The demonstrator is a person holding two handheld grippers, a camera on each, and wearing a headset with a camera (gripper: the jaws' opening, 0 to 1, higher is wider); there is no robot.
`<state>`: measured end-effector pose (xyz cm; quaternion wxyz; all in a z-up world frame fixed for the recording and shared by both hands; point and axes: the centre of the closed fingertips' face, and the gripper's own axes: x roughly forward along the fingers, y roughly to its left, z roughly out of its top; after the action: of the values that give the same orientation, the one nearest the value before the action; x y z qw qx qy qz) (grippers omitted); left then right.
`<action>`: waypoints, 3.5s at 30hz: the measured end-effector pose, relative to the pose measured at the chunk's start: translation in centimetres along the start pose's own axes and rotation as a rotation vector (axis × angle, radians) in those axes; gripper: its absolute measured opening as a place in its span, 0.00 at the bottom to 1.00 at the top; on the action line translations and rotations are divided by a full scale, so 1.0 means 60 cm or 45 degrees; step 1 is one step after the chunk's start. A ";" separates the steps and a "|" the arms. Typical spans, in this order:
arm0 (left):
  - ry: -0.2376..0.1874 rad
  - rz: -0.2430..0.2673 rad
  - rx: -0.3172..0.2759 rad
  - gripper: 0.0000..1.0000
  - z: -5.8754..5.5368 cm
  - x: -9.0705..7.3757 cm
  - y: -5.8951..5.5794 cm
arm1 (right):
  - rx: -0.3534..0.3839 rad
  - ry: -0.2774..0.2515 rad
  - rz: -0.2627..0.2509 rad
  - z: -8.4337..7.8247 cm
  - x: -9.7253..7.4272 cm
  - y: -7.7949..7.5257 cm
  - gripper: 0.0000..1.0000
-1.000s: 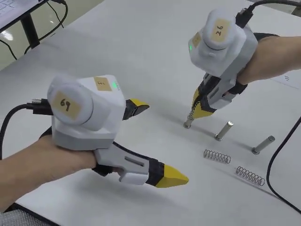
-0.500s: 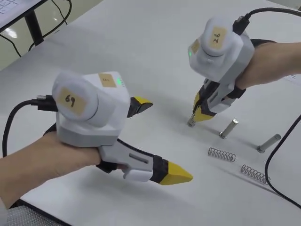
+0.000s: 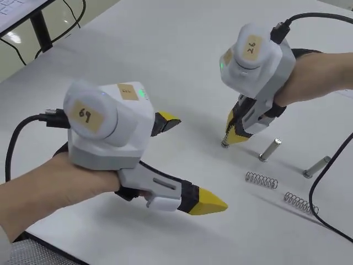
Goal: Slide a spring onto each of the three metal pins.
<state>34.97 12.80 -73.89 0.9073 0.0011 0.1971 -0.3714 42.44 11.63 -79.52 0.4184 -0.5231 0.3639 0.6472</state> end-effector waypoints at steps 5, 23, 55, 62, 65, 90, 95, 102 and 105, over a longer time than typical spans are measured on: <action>0.001 -0.003 -0.008 0.96 0.000 0.000 -0.001 | -0.018 0.007 0.012 0.000 0.000 0.004 0.09; 0.011 -0.020 -0.007 0.98 -0.004 0.001 -0.008 | 0.013 -0.069 -0.018 0.001 -0.002 0.009 0.55; 0.015 -0.037 0.040 0.98 0.008 -0.021 0.001 | 0.289 -0.454 -0.194 0.013 -0.058 0.046 0.91; 0.007 -0.040 0.052 0.98 0.017 -0.013 0.000 | 0.446 -0.650 -0.311 -0.010 -0.112 0.065 0.90; 0.003 -0.046 0.070 0.98 0.024 -0.007 -0.007 | 0.485 -0.683 -0.364 -0.027 -0.120 0.077 0.90; -0.005 -0.115 0.114 0.97 0.037 0.015 -0.034 | 0.812 -0.899 -0.635 -0.128 -0.155 0.162 0.89; 0.003 -0.147 0.138 0.96 0.040 0.023 -0.042 | 0.908 -0.896 -0.665 -0.166 -0.158 0.185 0.89; 0.027 -0.196 0.163 0.96 0.036 0.039 -0.051 | 0.974 -0.885 -0.702 -0.202 -0.161 0.217 0.88; 0.037 -0.220 0.171 0.93 0.033 0.048 -0.056 | 1.009 -0.889 -0.716 -0.213 -0.164 0.227 0.88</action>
<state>35.27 8.16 -72.58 0.8669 0.0504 0.1843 -0.4604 35.66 -6.80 -71.83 0.8317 -0.1599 0.2663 0.4603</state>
